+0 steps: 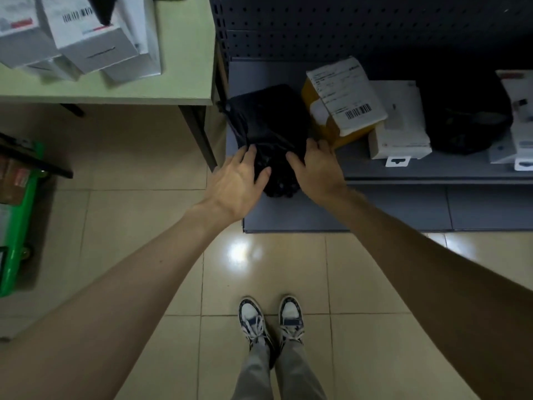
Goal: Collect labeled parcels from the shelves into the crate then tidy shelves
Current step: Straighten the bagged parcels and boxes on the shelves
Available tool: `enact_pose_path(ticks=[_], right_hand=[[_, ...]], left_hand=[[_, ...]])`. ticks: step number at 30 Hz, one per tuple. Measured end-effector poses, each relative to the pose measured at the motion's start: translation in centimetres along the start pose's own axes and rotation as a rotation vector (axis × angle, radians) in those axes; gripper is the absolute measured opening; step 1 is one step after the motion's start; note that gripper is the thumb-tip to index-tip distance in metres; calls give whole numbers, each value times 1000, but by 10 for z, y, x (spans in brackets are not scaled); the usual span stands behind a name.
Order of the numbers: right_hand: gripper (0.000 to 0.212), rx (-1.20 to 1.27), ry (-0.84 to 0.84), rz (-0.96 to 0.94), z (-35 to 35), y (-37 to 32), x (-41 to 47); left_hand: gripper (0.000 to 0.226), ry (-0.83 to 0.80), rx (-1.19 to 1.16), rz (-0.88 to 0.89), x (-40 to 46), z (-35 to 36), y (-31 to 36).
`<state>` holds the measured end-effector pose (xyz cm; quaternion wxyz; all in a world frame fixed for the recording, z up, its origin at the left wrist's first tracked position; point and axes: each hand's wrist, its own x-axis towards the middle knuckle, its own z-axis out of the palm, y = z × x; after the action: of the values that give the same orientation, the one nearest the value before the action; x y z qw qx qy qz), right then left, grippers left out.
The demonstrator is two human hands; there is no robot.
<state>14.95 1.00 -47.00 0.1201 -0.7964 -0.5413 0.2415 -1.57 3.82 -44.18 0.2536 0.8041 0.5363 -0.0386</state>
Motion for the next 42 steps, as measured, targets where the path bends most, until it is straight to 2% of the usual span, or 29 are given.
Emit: enact_pose_path(ticks=[9,11,14,17,22,25,27,31,36,39,42], right_hand=[[38,274,66,129,12,15,-35],[37,379,67,151,7,11,-37],[39,661,49,172,-3,0,-45],[35,833,113,184,-13,-9,-56],[22,845,286,147,-36,-16,-68],[21,824,326,121,-45,-16,-67],[26,786,308,118,-47,-14,-66],[34,816,210,152,-41,-11,-64],[26,940,97,172,-34,-10,-66],[29,959,72,202,-26,-10,-66],[34,915,56,264,-19,-8,-59]], left_hand=[[57,42,-101,8,-7,8,0],[59,25,-235,-23,-7,10,0],[63,-8,-505,-109,-11,10,2],[70,-10,-543,-123,-14,11,5],[62,-48,-561,-139,-17,2,34],[67,-77,-688,-135,-17,0,50],[72,-94,-772,-140,-16,1,50],[52,-46,-798,-167,-16,7,42],[70,110,-826,-79,-26,7,29],[59,219,-770,36,-27,3,22],[54,253,-719,62,-27,0,15]])
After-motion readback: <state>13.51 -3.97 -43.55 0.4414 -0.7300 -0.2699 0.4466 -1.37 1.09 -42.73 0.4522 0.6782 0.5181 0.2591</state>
